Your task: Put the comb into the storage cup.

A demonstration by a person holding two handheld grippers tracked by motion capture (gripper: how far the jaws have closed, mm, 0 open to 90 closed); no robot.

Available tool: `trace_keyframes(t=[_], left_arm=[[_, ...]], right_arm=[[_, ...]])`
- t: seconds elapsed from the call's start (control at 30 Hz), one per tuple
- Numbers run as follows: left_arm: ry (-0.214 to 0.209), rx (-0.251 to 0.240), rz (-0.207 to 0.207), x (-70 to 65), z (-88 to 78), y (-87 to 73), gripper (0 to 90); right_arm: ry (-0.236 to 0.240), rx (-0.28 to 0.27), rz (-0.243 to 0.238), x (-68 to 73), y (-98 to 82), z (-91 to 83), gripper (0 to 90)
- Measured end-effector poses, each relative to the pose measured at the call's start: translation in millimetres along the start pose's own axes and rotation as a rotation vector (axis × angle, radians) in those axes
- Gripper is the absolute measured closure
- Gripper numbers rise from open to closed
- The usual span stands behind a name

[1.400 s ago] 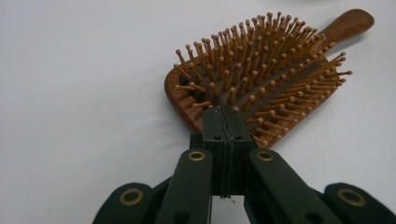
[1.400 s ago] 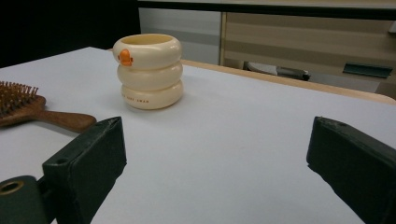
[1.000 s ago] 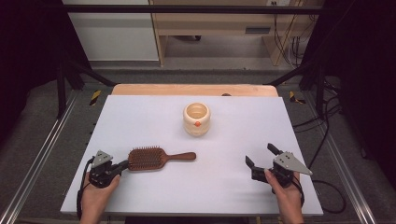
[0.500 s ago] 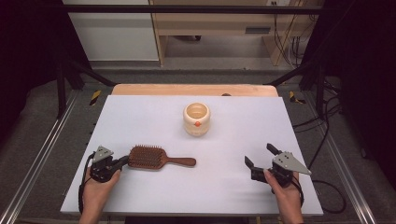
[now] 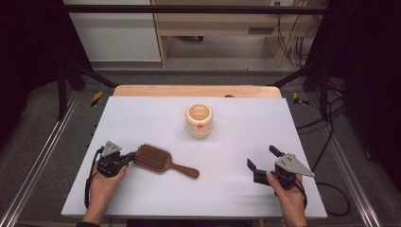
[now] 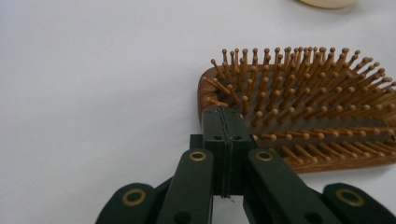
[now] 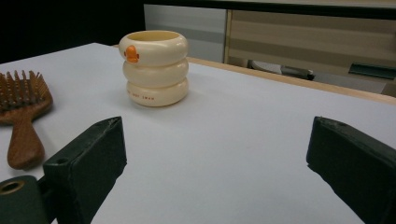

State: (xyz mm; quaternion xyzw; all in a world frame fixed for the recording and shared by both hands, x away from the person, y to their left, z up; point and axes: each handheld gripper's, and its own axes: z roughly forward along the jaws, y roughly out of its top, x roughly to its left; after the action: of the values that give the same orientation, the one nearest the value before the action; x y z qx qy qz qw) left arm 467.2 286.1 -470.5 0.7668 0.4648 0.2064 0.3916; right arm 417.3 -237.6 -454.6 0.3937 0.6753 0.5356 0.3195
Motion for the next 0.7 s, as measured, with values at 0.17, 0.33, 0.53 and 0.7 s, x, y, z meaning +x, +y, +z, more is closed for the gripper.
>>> trace_keyframes(t=[0.17,0.33,0.53,0.7], left_arm=[[-0.009,0.001,0.013,-8.8,3.8,2.3,90.0],[-0.029,0.007,0.038,-17.9,6.9,5.2,90.0],[-0.06,0.013,0.07,-33.9,15.9,12.4,90.0],[-0.078,0.013,0.087,-44.0,24.6,16.8,90.0]], right_arm=[[0.002,-0.001,-0.002,0.6,0.6,-0.6,5.1],[0.002,0.006,0.001,0.9,0.6,-0.5,5.0],[0.009,0.018,-0.003,3.4,1.0,0.2,5.0],[0.012,0.021,-0.004,4.3,1.3,0.0,5.0]])
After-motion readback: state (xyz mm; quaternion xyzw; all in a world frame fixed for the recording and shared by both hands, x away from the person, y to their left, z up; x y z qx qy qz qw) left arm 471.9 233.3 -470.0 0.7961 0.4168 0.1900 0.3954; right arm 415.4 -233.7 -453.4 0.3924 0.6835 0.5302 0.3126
